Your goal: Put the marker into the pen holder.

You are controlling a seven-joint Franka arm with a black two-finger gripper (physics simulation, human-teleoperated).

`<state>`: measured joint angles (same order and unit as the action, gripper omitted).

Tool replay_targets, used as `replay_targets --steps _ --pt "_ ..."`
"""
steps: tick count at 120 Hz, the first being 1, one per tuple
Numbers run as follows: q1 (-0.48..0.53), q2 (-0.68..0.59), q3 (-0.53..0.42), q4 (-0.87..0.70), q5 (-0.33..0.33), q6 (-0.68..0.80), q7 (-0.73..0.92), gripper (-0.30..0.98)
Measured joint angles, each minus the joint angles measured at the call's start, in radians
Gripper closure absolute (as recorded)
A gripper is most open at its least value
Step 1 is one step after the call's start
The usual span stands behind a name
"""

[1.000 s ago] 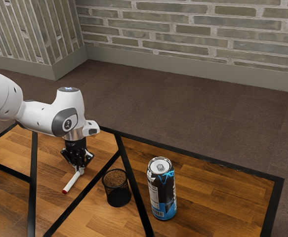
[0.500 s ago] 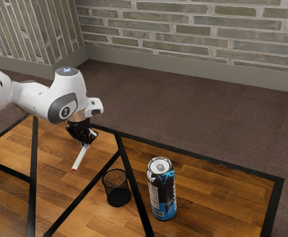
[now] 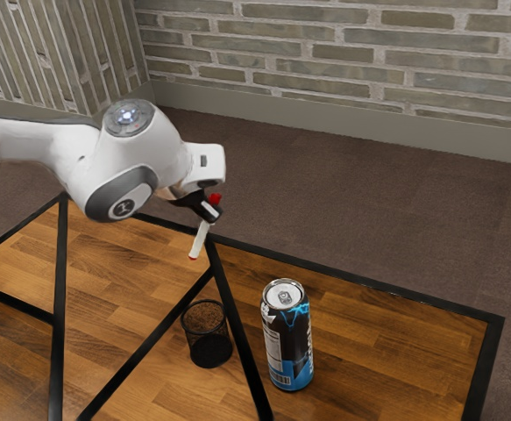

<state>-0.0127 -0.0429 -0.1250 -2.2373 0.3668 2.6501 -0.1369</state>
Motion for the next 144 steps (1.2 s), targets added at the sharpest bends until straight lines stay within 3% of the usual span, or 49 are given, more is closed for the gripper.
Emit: replay_targets --steps 45,108,130,144 --pt "-0.064 -0.174 -0.033 -0.246 0.017 0.119 -0.133 0.79" --pt "-0.065 -0.197 -0.074 -0.3 0.013 0.136 -0.307 0.79" --pt "-0.065 -0.213 -0.105 -0.299 0.003 0.1 -0.341 0.4" --pt "-0.021 -0.2 -0.104 -0.257 -0.001 0.068 -0.355 0.23"
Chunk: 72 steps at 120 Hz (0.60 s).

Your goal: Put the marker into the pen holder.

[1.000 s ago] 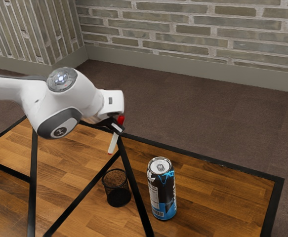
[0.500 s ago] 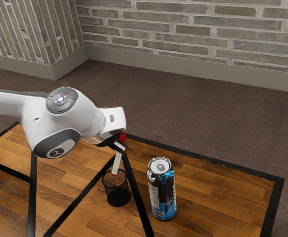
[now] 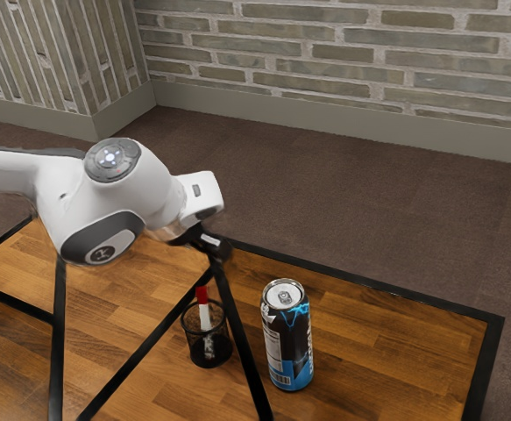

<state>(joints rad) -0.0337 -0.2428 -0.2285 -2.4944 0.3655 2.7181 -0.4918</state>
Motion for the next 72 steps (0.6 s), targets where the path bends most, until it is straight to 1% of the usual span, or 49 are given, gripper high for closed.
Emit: replay_targets --steps 5,9,15,25,30,42,55,72 --pt "0.025 0.021 0.018 0.069 -0.01 -0.033 -0.003 0.19" --pt "0.037 0.037 0.03 0.149 -0.046 -0.085 -0.004 0.16" --pt "0.042 0.076 0.053 0.299 -0.103 -0.191 0.006 0.13" --pt "0.045 0.159 0.109 0.562 -0.173 -0.405 0.035 0.09" --pt "0.054 0.188 0.129 0.666 -0.195 -0.51 0.054 0.07" --pt "0.079 0.228 0.16 0.837 -0.231 -0.724 0.098 0.04" --pt "0.122 0.252 0.171 0.916 -0.246 -0.891 0.142 0.03" --pt "0.163 0.25 0.199 0.933 -0.249 -1.01 0.191 0.01"
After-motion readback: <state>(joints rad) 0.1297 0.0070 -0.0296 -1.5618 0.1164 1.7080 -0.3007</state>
